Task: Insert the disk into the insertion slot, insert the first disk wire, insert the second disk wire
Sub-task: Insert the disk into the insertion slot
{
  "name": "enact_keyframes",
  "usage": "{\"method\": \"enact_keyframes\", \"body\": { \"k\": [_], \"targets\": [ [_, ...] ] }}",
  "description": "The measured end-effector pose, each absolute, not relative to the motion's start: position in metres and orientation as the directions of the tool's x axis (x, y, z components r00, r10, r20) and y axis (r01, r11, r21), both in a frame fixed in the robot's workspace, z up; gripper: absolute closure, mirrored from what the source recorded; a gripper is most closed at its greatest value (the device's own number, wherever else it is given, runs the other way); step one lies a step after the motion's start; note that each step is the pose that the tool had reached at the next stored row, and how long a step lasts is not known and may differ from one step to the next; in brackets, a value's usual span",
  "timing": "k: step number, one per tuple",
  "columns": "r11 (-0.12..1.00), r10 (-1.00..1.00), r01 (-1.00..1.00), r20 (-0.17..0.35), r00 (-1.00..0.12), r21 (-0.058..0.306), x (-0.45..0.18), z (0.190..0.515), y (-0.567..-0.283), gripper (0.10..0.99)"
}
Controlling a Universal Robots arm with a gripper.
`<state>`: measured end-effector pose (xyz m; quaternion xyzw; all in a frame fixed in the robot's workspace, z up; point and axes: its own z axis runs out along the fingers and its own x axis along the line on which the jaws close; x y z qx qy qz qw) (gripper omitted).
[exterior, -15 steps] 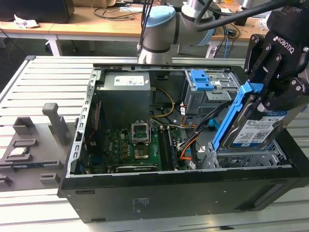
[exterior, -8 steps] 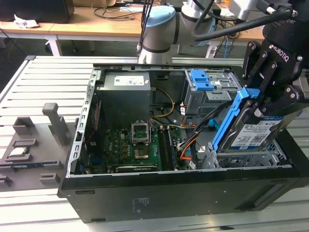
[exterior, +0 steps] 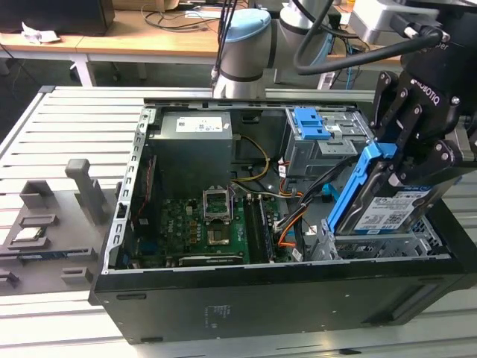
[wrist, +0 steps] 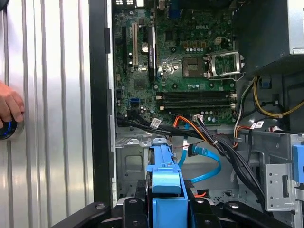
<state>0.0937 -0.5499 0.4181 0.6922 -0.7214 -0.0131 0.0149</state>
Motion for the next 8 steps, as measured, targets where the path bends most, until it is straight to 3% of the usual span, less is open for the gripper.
{"method": "enact_keyframes", "body": {
  "k": [8],
  "targets": [
    [0.041, -0.999, -0.998, 0.003, -0.041, 0.039, 0.094, 0.407, -0.55, 0.718]
  ]
}}
